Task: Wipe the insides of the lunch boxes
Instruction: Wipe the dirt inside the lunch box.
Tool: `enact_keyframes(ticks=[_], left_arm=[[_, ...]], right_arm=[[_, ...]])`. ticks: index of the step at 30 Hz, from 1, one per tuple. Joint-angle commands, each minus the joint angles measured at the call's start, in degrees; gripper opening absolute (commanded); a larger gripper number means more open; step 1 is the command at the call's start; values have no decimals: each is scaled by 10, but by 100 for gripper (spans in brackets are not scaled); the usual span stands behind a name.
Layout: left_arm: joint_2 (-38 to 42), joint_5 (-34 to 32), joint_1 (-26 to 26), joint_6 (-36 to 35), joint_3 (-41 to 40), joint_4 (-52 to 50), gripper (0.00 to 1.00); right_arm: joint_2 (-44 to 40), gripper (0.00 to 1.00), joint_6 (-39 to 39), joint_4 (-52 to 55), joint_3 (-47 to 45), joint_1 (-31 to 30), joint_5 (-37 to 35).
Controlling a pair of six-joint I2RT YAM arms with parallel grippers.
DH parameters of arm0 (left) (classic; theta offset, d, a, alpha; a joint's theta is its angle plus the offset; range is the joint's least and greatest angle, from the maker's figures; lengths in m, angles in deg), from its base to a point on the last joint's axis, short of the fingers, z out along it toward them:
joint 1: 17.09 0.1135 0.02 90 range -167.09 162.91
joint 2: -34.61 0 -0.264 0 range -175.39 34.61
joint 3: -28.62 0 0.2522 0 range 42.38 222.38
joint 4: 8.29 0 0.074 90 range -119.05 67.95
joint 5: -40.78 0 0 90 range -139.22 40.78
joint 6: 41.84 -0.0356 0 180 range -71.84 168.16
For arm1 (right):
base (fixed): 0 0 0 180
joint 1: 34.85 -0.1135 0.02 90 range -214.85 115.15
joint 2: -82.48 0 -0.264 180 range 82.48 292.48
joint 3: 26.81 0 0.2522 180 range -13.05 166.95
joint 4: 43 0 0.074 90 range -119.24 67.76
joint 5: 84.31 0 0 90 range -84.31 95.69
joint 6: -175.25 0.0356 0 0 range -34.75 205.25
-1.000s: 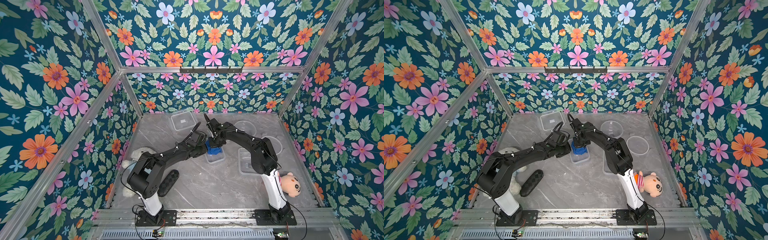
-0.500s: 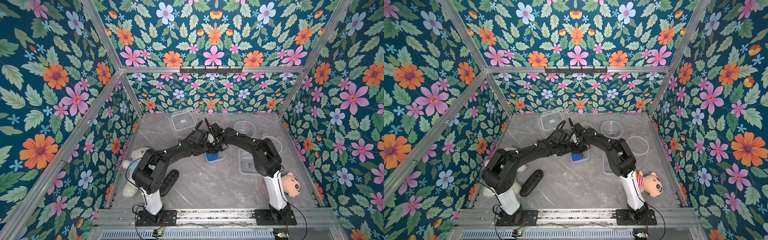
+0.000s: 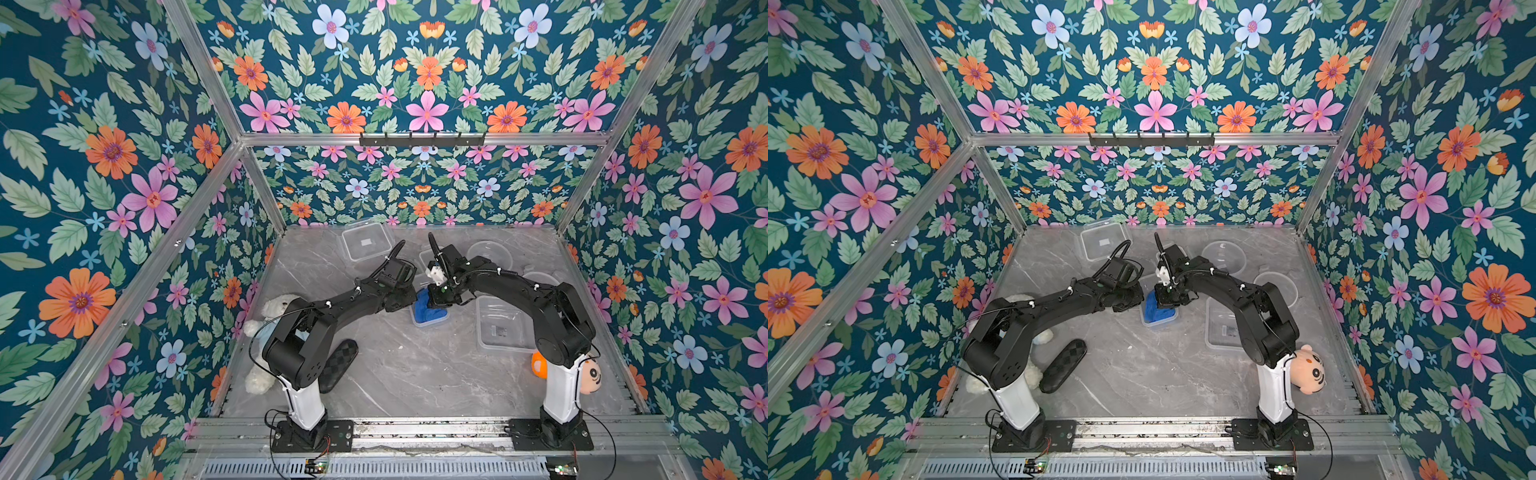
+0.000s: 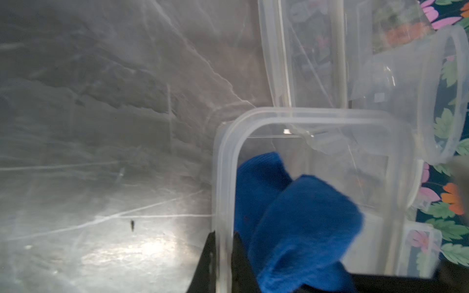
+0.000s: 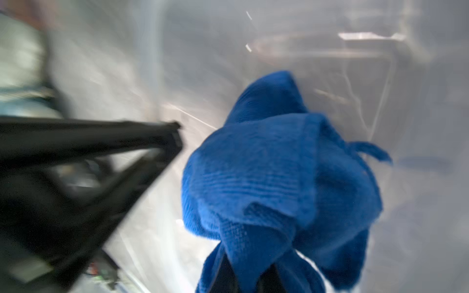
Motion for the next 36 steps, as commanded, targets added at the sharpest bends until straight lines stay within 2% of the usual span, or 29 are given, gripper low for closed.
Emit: enact_keyframes(ticks=[1, 4, 8, 14, 17, 22, 25, 29, 31, 36], left_arm=[[3, -11, 0, -3, 3, -5, 6], [0, -8, 0, -2, 5, 0, 6], [-6, -6, 1, -3, 10, 2, 6], [-6, -12, 0, 0, 17, 2, 6], [-10, -13, 1, 2, 24, 5, 6], [-15, -17, 1, 5, 38, -2, 6], [-8, -30, 1, 2, 43, -20, 6], [10, -37, 1, -6, 39, -42, 6], [19, -38, 1, -8, 31, -49, 6], [31, -27, -5, -7, 17, -51, 6]], right_arm=[[22, 0, 40, -68, 45, -1, 100], [63, 0, 63, -88, 87, -1, 142], [78, 0, 88, -122, 71, -3, 176], [49, 0, 29, -26, -2, -16, 136], [7, 0, 21, -26, -70, -33, 122], [-44, 0, 21, -14, -128, -58, 106], [-80, 0, -1, 34, -144, -60, 30], [-131, 0, -25, 105, -157, -59, -174], [-138, 0, -24, 119, -152, -50, -237], [-106, 0, -9, 97, -86, -27, -263]])
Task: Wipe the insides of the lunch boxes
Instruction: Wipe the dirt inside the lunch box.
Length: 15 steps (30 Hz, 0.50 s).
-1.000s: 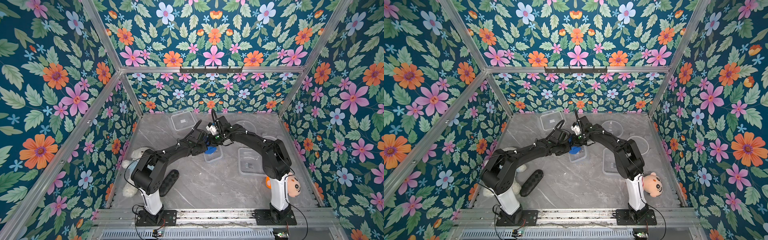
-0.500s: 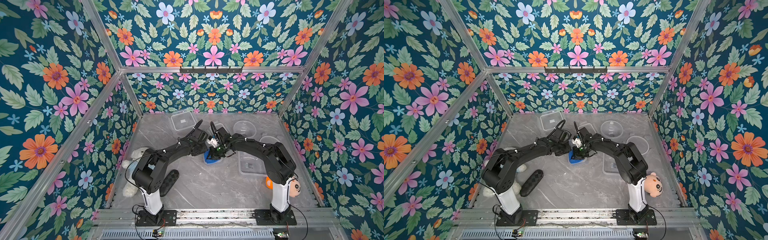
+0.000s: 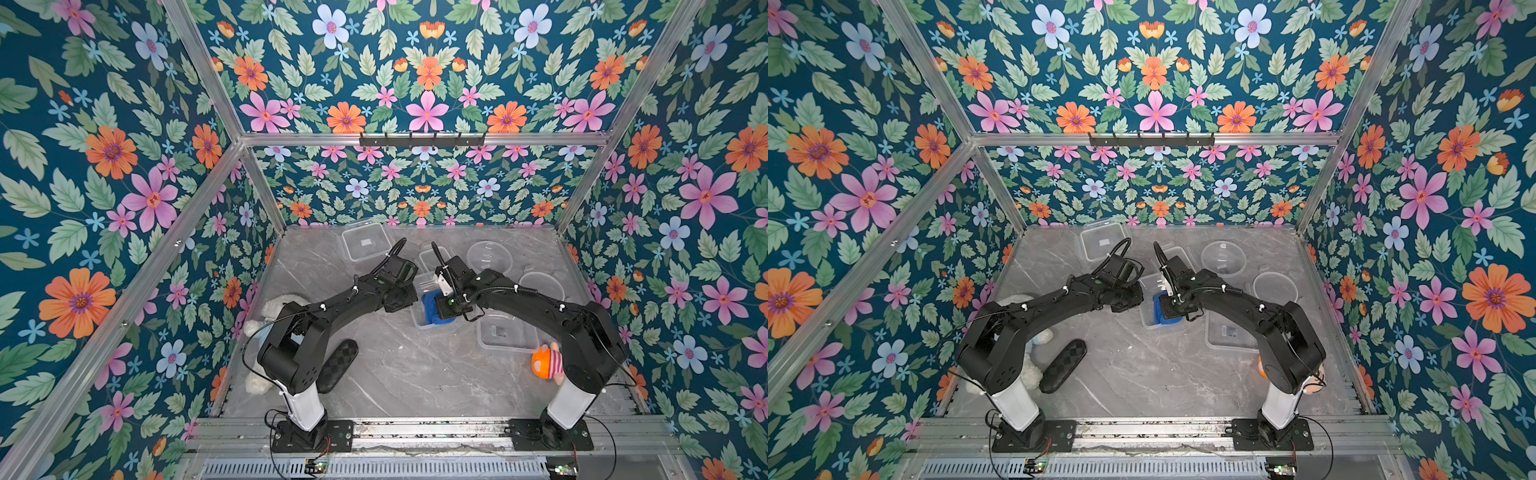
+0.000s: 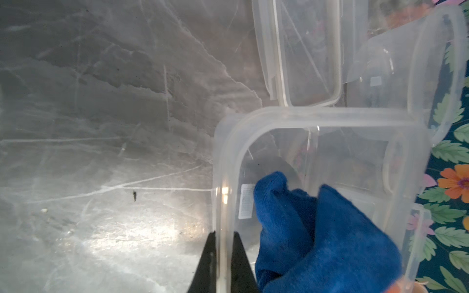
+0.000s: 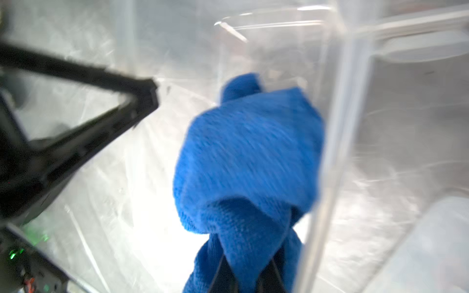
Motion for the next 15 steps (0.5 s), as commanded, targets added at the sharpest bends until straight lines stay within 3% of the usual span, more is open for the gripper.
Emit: enact_keyframes(ticks=[1, 6, 11, 15], left_arm=[[5, -40, -2, -7, -2, 2, 6], [-18, -26, -24, -10, 16, -4, 7], [-41, -13, -30, -13, 28, -2, 7], [-48, -10, -29, -18, 36, -8, 7]], right_arm=[[37, 0, 0, 69, 61, 7, -88], [137, 0, 4, 48, 213, 7, -75], [221, 0, 4, -3, 304, 6, 70], [249, 0, 19, -62, 298, 7, 203]])
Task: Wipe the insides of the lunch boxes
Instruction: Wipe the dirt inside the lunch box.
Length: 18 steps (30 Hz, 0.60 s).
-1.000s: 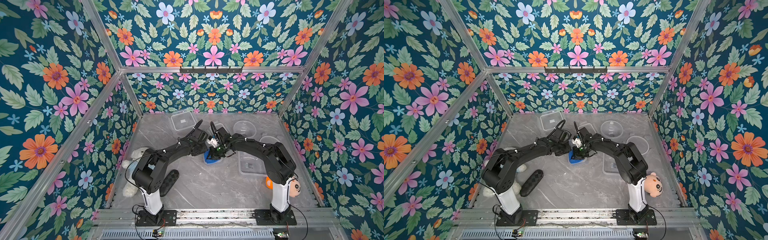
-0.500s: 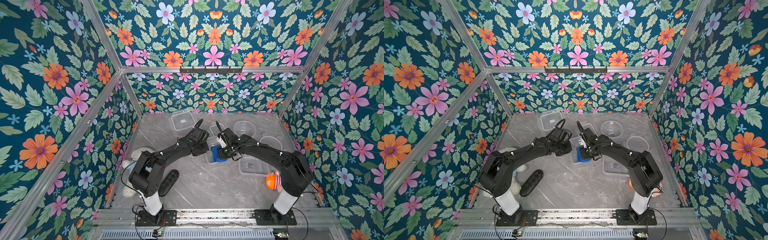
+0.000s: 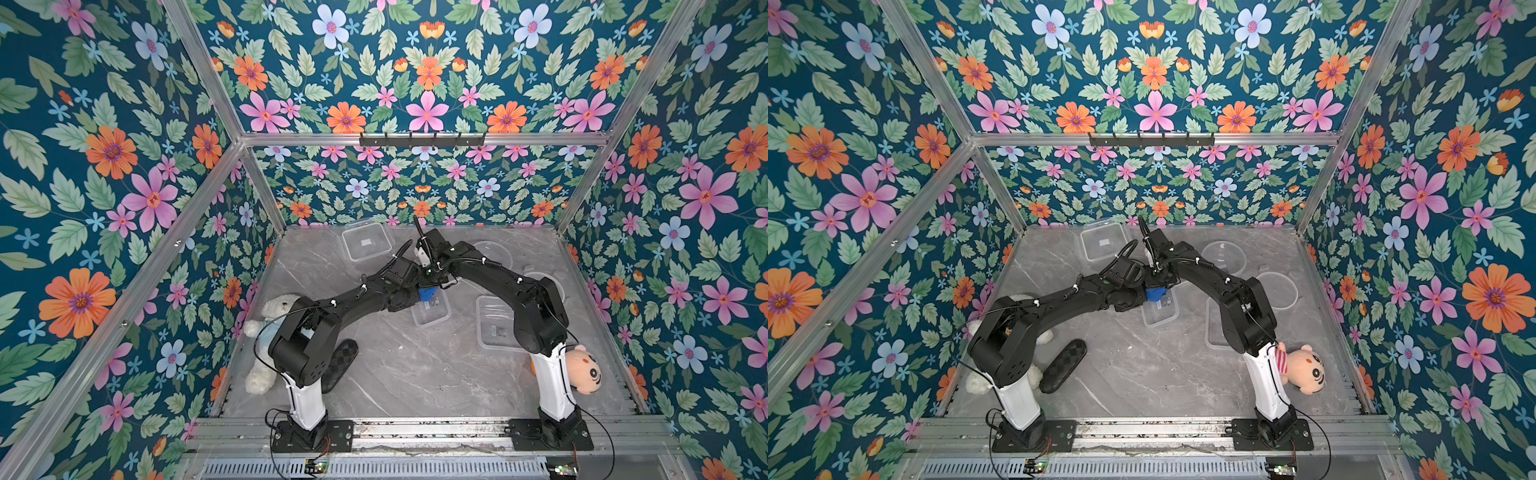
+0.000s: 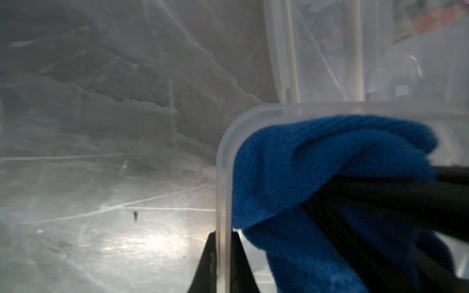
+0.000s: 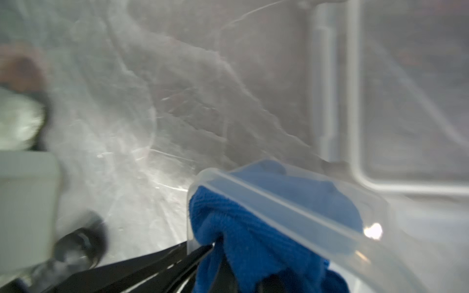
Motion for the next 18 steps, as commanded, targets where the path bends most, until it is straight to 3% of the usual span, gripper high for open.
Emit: enact_keyframes(ticks=[1, 8, 15, 18], left_arm=[[-3, 32, -6, -20, 11, 9, 7], [-6, 28, 1, -29, 15, -23, 7], [-15, 28, 10, -39, 29, -51, 7], [-13, 28, 9, -38, 36, -56, 7]], right_arm=[[4, 0, 24, -83, -15, -4, 126], [-130, 0, 36, -123, -140, 48, 98], [-203, 0, 108, -227, -217, 90, 273], [-184, 0, 109, -217, -192, 88, 245]])
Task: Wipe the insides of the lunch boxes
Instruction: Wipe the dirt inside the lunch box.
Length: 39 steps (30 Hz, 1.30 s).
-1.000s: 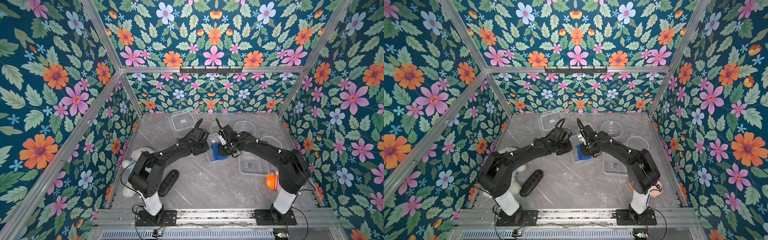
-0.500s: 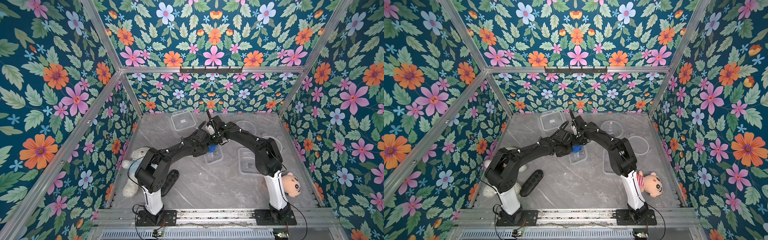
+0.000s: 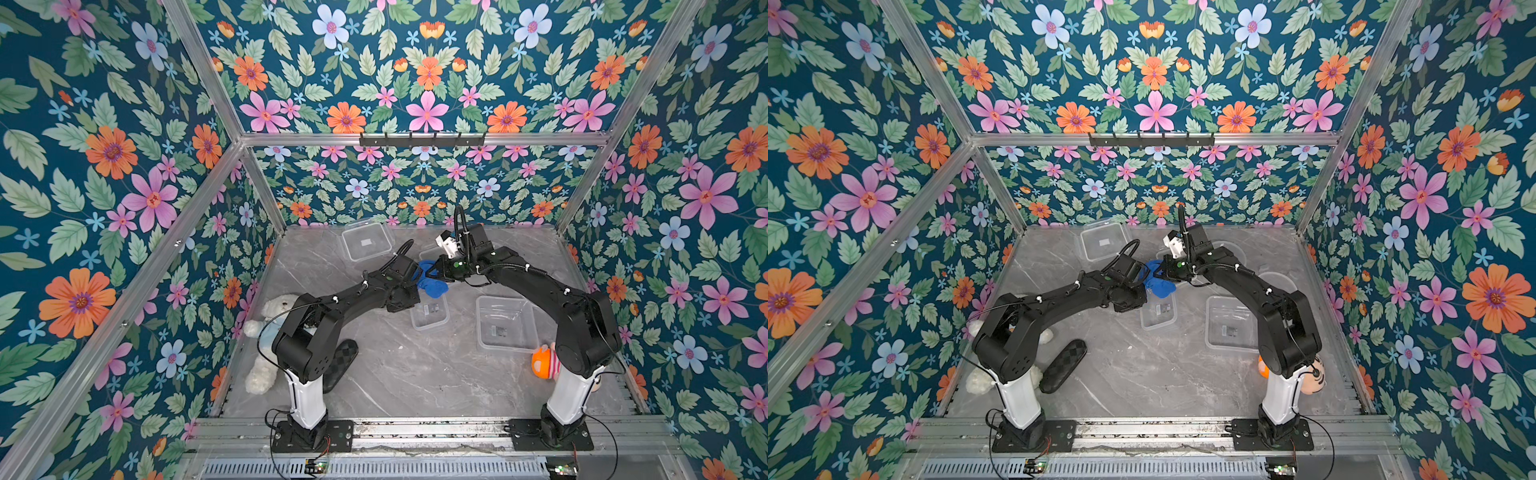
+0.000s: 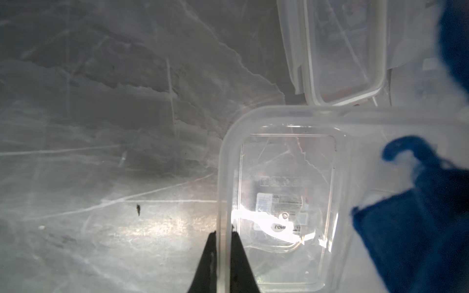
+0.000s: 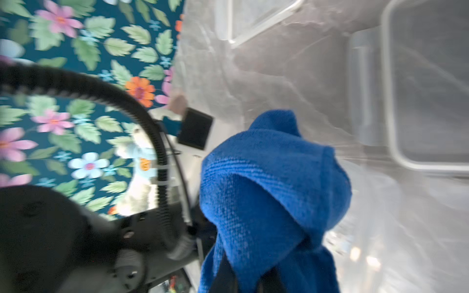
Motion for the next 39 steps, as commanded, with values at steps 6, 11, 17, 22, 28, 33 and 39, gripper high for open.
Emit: enact_keyframes(ticks=[6, 11, 17, 22, 28, 33, 39], left_arm=[[12, -7, -1, -10, 14, -32, 7], [13, -13, 2, -9, 15, -38, 7], [5, -13, 9, -11, 12, -39, 7], [-1, -11, 10, -9, 18, -36, 7], [-5, -12, 14, -8, 31, -34, 7], [-14, -10, 15, -11, 45, -40, 6], [-16, -4, 15, -6, 46, -35, 6]], right_arm=[[133, 0, -59, 116, 180, -31, -85], [181, 0, -98, 225, 248, -38, -190], [101, 0, -105, 199, 144, 6, -208], [24, 0, -111, 177, 41, -10, -191], [-82, 0, -96, 160, -127, -70, -226], [-161, 0, -59, 136, -225, -70, -223], [-114, 0, -34, 101, -197, -113, -184]])
